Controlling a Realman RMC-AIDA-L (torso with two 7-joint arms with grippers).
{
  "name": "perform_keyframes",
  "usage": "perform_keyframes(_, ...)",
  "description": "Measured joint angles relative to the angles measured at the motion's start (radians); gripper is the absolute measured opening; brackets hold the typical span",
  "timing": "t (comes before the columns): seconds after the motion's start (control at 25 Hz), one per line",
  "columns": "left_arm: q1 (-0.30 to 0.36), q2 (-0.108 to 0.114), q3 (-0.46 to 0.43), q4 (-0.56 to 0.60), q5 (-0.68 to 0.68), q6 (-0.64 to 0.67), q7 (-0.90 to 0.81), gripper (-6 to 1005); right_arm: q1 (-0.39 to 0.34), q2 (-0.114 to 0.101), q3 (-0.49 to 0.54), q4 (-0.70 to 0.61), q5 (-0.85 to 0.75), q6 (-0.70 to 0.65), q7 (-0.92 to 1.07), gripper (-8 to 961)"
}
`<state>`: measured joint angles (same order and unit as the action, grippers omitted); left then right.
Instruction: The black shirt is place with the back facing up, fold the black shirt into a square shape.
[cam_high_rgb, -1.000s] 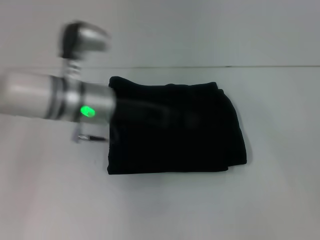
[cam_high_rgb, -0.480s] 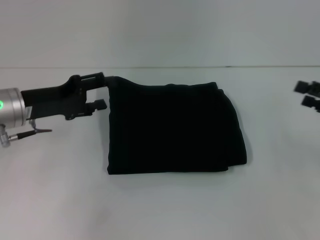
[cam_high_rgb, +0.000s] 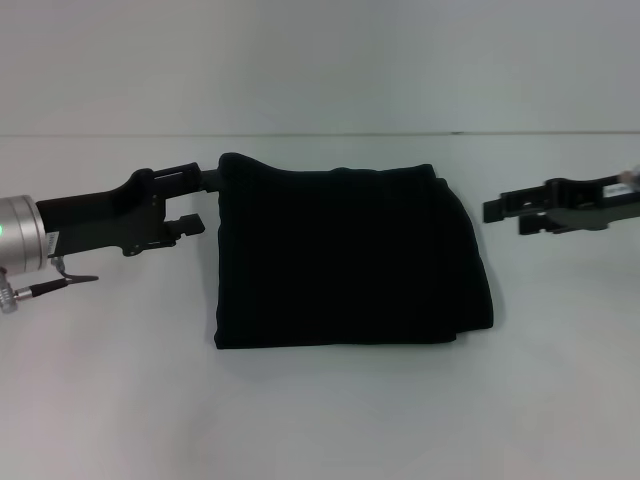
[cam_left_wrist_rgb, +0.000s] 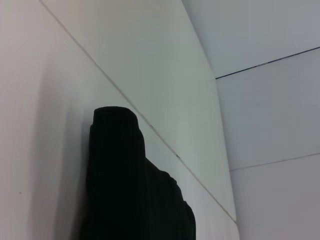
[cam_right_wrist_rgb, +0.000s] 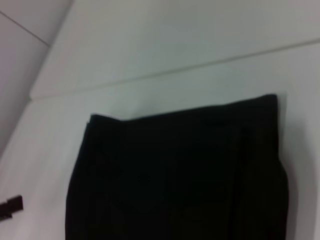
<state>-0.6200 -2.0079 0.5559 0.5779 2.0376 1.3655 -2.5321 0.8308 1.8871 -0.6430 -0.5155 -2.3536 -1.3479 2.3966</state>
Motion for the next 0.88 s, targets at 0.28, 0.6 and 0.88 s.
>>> perform_keyframes(0.28, 0.001, -0.008, -0.001, -0.002, -0.008, 0.000, 0.023, 784, 0.064, 0.043, -0.117, 0.032, -0.074, 0.130, 0.142, 723)
perform_keyframes(0.6, 0.001, -0.015, -0.002, -0.007, -0.026, -0.003, 0.048, 778, 0.073, 0.076, -0.118, 0.078, -0.043, 0.209, 0.148, 451)
perform_keyframes(0.88, -0.002, -0.025, -0.001, -0.008, -0.027, -0.009, 0.057, 774, 0.080, 0.112, -0.120, 0.110, -0.028, 0.297, 0.143, 420)
